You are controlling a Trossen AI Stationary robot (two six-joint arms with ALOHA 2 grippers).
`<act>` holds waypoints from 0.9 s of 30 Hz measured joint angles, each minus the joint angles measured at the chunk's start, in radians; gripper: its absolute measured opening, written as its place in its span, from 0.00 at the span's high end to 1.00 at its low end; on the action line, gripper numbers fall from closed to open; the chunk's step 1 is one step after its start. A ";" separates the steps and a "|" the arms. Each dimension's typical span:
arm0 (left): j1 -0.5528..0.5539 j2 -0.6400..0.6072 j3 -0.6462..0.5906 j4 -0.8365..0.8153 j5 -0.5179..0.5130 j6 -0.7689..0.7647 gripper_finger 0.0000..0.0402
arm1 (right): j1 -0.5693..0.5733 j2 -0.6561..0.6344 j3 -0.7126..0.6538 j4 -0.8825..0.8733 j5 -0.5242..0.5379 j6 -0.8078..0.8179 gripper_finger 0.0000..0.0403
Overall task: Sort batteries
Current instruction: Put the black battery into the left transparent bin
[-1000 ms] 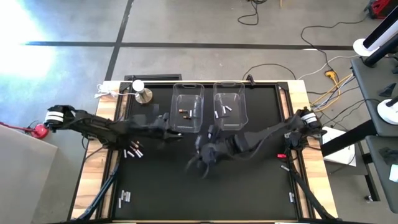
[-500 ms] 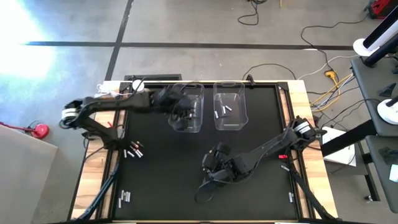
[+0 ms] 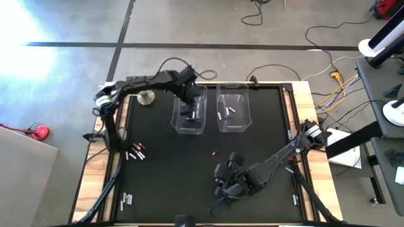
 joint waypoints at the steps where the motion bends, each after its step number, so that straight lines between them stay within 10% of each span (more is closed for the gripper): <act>1: 0.014 0.017 0.005 0.002 -0.008 -0.001 0.93 | 0.010 0.000 0.000 -0.012 0.000 0.018 0.55; 27: -0.043 0.169 -0.013 0.012 -0.149 0.030 0.93 | 0.015 0.000 -0.005 -0.056 0.129 -0.020 0.51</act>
